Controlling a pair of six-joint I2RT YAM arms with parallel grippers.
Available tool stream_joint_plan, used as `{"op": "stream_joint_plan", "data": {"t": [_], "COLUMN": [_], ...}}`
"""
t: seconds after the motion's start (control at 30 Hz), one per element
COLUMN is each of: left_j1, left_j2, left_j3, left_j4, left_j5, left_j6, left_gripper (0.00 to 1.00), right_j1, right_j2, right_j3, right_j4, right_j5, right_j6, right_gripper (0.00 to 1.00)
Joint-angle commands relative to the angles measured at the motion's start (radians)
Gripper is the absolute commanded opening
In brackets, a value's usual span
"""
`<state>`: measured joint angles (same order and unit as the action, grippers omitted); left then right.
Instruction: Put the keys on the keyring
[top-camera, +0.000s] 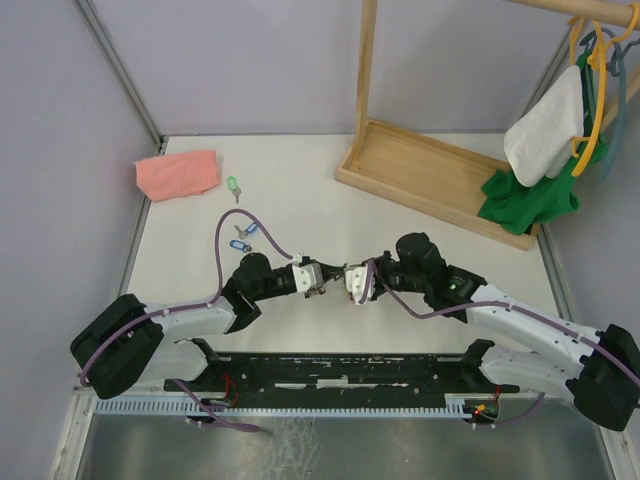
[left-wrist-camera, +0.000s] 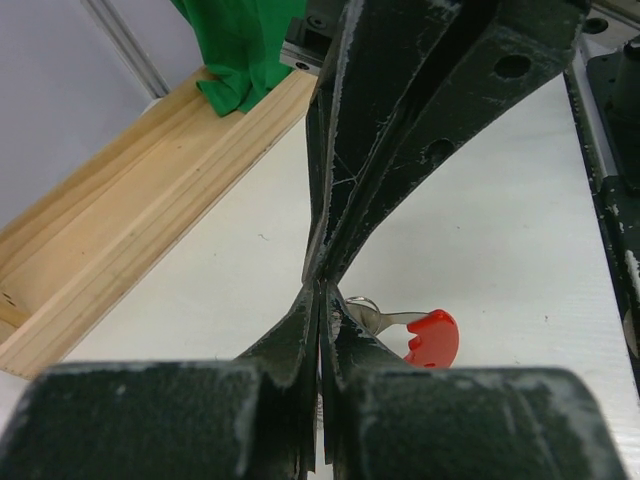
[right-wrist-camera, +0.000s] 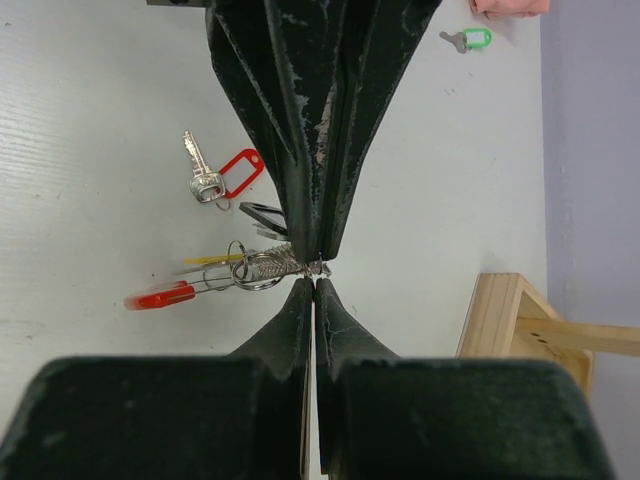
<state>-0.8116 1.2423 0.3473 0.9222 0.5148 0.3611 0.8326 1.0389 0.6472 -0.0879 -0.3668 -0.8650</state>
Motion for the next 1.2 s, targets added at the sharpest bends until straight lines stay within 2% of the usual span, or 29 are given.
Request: {"op": "stream_joint_plan", "data": {"t": [0.0,0.3,0.6,0.87,1.17], "left_j1": [0.044,0.111,0.181,0.192,0.192], "left_j2": [-0.018,0.006,0.054,0.036,-0.015], "left_j3": [0.031,0.035,0.022,-0.016,-0.062], "left_j4": [-0.004,0.003,0.106,0.166,0.141], "left_j5": [0.056,0.156,0.212,0.208,0.184], "left_j6": [-0.112,-0.263,-0.404,-0.412,-0.363], "left_gripper": [0.03,0.03,0.03,0.03,0.03], "right_j1": [0.013,0.013,0.004,-0.01,-0.012], "right_j2": [-0.049,-0.063,-0.075,-0.073,-0.085], "right_j3": [-0.006,-0.037,-0.077,-0.083,-0.05], "right_j4": [0.13,0.196,0.285,0.294,0.181], "right_j5": [-0.066,-0.073,-0.072,-0.05,0.029], "right_j6": [-0.039,-0.03,0.031,0.063,0.063], "right_gripper": [0.01,0.01,0.01,0.0,0.01]}}
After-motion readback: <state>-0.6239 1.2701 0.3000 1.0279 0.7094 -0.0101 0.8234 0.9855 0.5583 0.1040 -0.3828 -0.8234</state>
